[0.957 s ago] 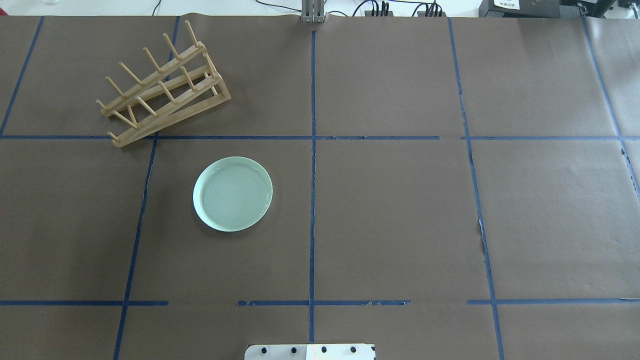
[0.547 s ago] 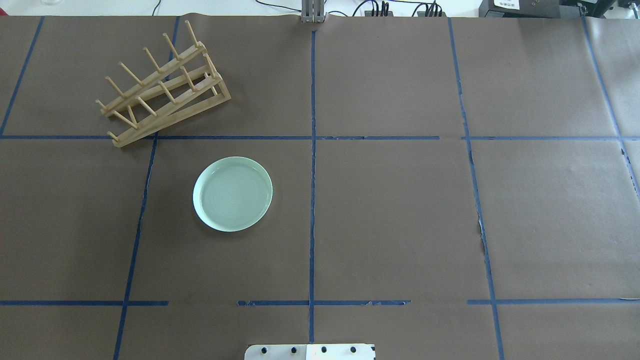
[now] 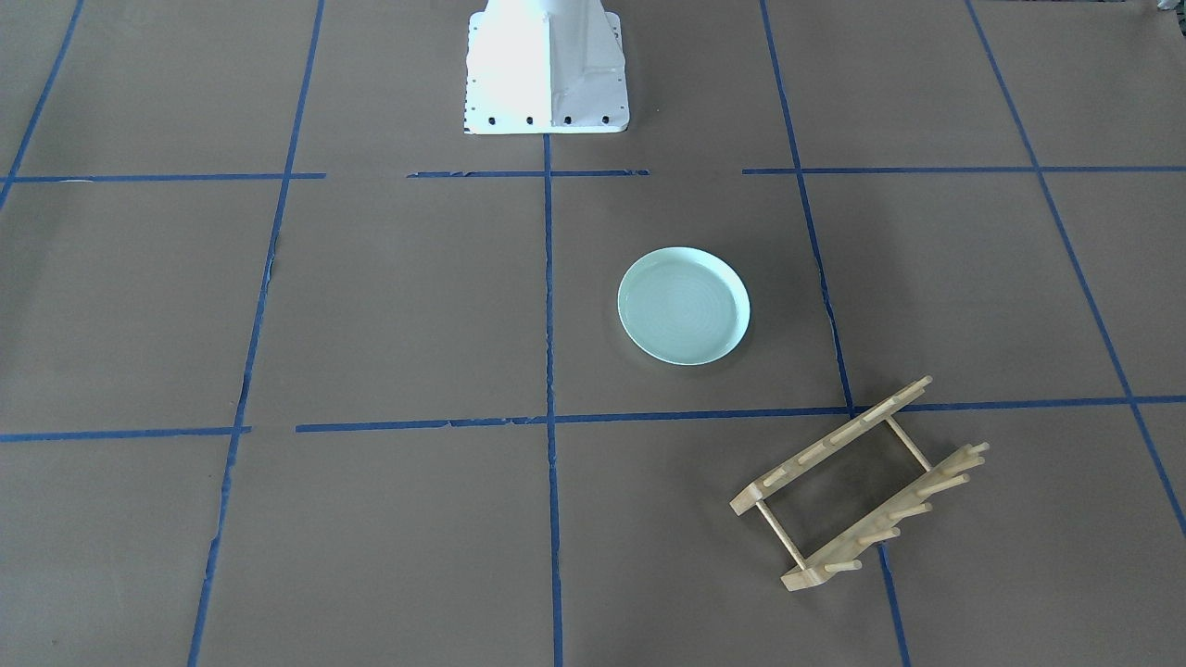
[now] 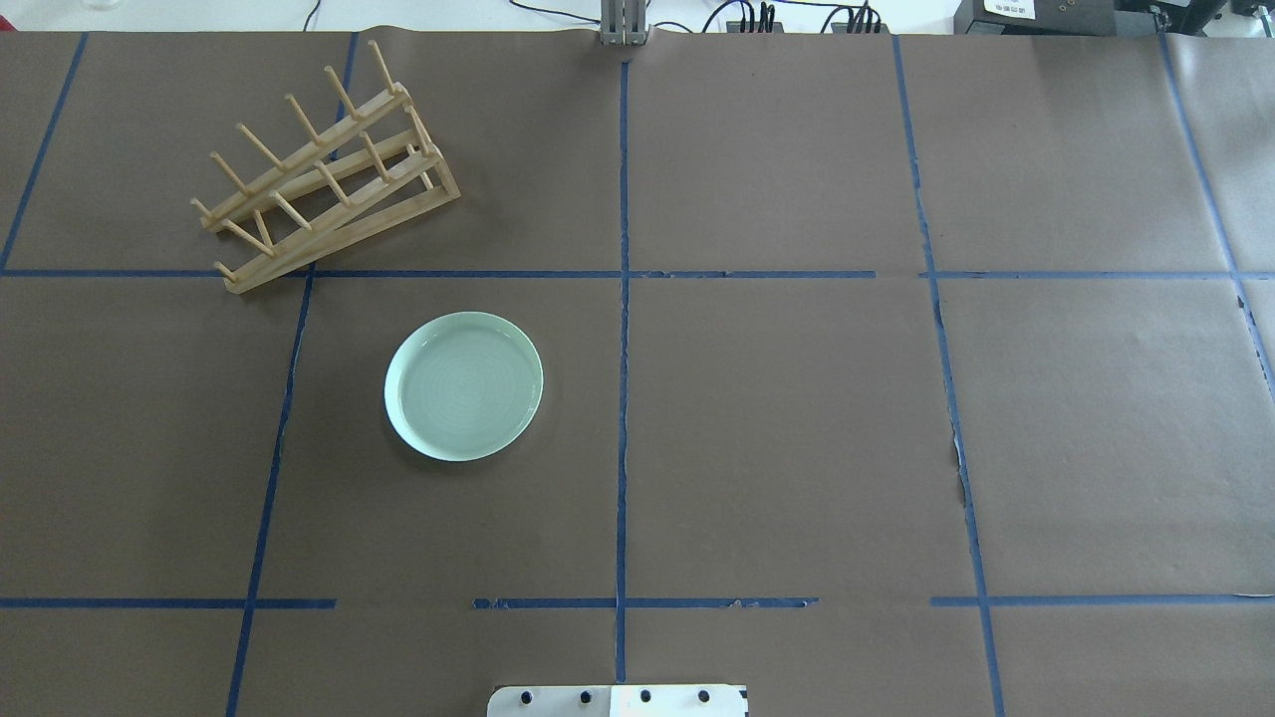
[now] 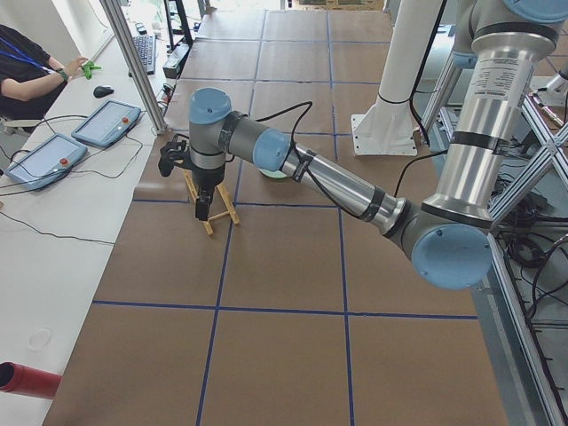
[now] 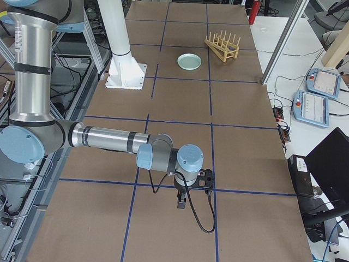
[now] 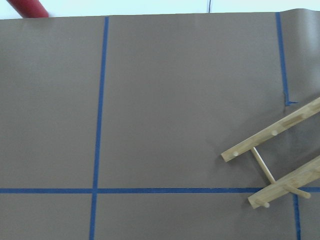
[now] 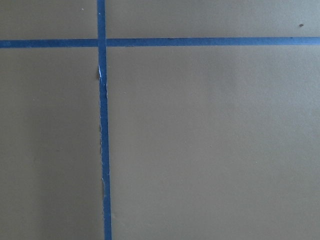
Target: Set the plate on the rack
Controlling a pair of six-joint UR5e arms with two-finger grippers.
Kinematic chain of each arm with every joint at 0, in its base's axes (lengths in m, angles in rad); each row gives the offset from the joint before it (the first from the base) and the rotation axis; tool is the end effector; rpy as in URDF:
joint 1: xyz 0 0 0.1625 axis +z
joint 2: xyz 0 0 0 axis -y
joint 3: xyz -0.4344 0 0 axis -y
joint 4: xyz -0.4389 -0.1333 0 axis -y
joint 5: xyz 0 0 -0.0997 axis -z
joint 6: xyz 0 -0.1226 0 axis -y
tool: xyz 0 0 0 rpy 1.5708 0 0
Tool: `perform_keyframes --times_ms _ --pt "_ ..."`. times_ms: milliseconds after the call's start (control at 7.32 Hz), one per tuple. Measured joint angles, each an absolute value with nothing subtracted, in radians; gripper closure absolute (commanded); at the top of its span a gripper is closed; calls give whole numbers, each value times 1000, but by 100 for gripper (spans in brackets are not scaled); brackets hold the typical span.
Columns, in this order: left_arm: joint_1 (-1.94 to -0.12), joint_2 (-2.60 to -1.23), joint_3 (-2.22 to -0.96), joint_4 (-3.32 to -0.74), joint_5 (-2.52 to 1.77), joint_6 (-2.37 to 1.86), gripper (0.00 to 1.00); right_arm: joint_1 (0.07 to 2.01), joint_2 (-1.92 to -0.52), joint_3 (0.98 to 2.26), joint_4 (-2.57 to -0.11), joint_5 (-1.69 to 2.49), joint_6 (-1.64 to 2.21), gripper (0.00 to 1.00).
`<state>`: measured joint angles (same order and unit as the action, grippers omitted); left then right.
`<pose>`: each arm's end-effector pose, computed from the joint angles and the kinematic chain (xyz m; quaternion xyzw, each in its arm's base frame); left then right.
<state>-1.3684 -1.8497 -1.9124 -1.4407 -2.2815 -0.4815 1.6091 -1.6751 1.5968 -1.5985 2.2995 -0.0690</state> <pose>0.0701 -0.6067 0.3599 0.1012 0.3943 -0.0429 0.9124 0.0701 -0.4795 0.7304 -0.0303 -0.3580 0.0046 0.9332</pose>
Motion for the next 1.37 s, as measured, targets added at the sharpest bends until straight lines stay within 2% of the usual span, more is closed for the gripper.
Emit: perform_keyframes --times_ms 273,547,957,1367 --pt "-1170 -1974 -1988 -1338 -2221 -701 0 1609 -1675 1597 -1598 2299 -69 0" --pt "-938 -2135 -1967 -1233 -2103 -911 0 1609 -1675 1597 -1598 2299 -69 0" --pt "-716 -2266 -1793 -1246 -1988 -1075 0 1609 -1675 1597 -1598 2299 -70 0" --pt "-587 -2297 -1633 -1436 -1935 -1211 0 1609 -1675 1597 -1599 2299 -70 0"
